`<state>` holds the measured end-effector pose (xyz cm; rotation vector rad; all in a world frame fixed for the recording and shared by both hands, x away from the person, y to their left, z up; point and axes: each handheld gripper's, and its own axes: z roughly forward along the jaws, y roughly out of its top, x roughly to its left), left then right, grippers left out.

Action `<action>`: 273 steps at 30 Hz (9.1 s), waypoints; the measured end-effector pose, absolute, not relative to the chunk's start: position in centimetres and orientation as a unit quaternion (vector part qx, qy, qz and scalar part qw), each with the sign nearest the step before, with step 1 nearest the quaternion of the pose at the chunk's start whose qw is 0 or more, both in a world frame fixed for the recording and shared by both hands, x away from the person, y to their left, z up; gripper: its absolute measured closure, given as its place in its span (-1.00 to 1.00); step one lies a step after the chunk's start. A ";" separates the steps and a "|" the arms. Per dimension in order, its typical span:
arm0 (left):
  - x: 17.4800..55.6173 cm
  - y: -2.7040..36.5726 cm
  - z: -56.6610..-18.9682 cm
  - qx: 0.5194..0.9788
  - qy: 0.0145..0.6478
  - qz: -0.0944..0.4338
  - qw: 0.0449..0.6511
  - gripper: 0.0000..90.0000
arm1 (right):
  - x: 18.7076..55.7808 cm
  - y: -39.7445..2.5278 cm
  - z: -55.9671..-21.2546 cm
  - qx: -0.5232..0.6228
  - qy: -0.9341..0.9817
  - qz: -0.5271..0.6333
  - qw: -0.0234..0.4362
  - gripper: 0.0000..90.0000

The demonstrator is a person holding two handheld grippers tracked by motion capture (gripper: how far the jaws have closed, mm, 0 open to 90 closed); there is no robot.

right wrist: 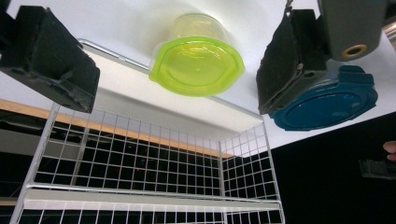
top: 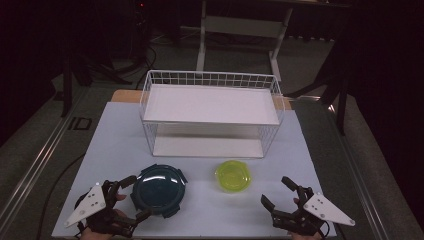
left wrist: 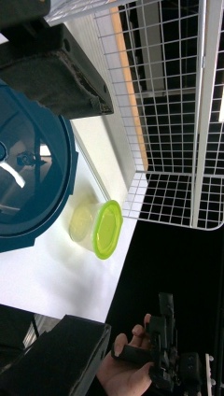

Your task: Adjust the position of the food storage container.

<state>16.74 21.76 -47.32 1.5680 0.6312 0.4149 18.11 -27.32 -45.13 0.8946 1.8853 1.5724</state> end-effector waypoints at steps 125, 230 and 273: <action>16.7 21.7 -47.7 0.694 0.272 0.179 0.642 -1.00 | 25.8 -20.9 -53.1 0.534 0.728 0.406 0.142 1.00; 22.6 25.5 -51.2 0.805 0.374 0.124 0.443 0.99 | 23.3 -21.9 -48.6 0.432 0.737 0.499 0.147 -0.69; 25.2 21.0 -52.0 0.822 0.368 0.085 0.426 0.99 | 23.1 -21.5 -48.7 0.416 0.746 0.502 0.133 -0.71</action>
